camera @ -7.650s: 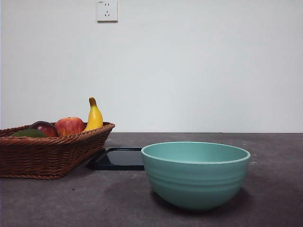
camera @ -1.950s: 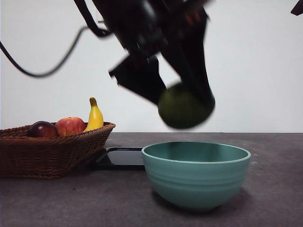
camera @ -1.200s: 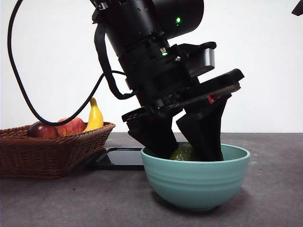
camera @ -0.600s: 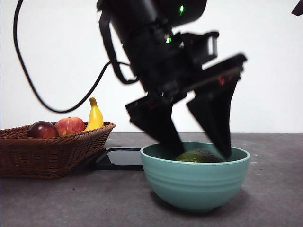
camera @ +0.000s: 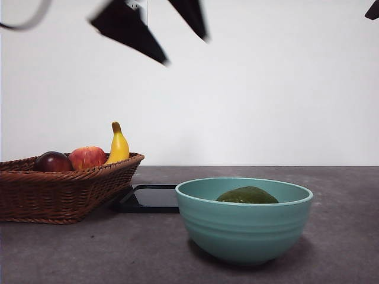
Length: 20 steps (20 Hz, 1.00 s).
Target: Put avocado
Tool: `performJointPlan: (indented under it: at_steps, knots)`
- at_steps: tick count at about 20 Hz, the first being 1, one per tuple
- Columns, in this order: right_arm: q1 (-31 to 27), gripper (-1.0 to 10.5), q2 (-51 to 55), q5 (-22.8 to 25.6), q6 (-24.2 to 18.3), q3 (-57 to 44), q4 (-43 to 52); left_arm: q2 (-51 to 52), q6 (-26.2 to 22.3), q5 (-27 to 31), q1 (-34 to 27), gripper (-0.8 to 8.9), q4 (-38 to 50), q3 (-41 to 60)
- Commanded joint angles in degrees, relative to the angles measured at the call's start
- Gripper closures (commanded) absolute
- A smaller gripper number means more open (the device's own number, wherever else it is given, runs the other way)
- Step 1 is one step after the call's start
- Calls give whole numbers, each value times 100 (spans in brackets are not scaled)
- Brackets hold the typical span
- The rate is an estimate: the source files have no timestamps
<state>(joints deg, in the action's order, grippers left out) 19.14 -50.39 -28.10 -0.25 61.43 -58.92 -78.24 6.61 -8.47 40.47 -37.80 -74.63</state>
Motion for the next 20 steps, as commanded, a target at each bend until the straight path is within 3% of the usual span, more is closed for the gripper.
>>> performJointPlan:
  at_steps: [1, 7, 13, 20]
  knots:
    - [24, 541, -48, 24, -20, 107, 46, 393, -70, 7, -380, 440, -269, -92]
    - [24, 541, -50, 267, -20, 107, 68, 1742, -155, -90, -1235, 440, -686, 793]
    - [24, 541, -302, 262, -15, 105, 118, 2682, -284, -1248, -1259, 440, -977, 2186]
    - [133, 542, -1117, 264, -20, 105, 125, 2894, -535, -1709, -1259, 440, -1281, 2306]
